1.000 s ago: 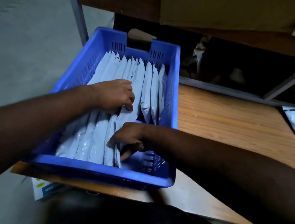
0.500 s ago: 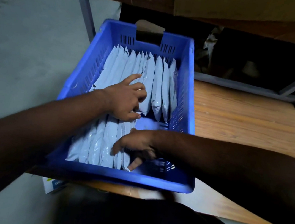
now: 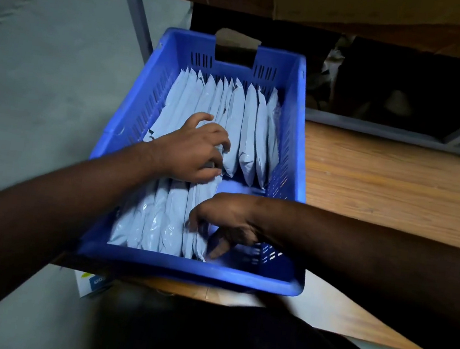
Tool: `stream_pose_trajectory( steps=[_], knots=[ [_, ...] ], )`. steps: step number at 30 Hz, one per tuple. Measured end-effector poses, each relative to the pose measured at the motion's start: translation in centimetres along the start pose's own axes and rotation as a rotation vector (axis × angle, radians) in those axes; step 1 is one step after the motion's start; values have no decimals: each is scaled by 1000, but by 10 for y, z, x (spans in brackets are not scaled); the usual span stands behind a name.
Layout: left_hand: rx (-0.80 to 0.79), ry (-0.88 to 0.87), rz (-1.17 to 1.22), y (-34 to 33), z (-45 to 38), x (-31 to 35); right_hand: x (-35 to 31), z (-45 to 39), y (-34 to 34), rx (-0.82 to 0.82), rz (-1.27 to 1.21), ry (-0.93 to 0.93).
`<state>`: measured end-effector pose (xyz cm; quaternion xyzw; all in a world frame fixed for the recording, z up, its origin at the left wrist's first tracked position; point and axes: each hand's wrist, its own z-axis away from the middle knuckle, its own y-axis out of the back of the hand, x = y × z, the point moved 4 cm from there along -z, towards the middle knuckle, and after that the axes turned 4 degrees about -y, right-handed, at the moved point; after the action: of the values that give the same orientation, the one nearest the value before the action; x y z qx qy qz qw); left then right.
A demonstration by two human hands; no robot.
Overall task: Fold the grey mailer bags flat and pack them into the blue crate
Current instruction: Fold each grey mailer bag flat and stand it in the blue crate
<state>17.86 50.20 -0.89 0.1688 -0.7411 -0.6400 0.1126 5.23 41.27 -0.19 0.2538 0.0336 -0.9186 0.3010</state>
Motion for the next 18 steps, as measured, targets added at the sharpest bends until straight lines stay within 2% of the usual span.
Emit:
stream_pose_trajectory(
  steps=[2,4,5,8,13,15,18],
  knots=[
    [154,69,100,13,0,7,-6,19,19,124,173,137],
    [345,121,192,35,-5,16,-13,56,46,355,456,353],
    [429,152,234,48,-8,19,-12,76,60,477,521,471],
    [570,212,339,81,-29,28,8,122,103,669,276,750],
    [562,198,511,91,-96,64,71,158,170,763,-88,938],
    [520,148,501,83,-131,88,102,178,192,895,-125,997],
    [439,74,521,72,-199,130,148,190,229,1019,-148,949]
  ],
)
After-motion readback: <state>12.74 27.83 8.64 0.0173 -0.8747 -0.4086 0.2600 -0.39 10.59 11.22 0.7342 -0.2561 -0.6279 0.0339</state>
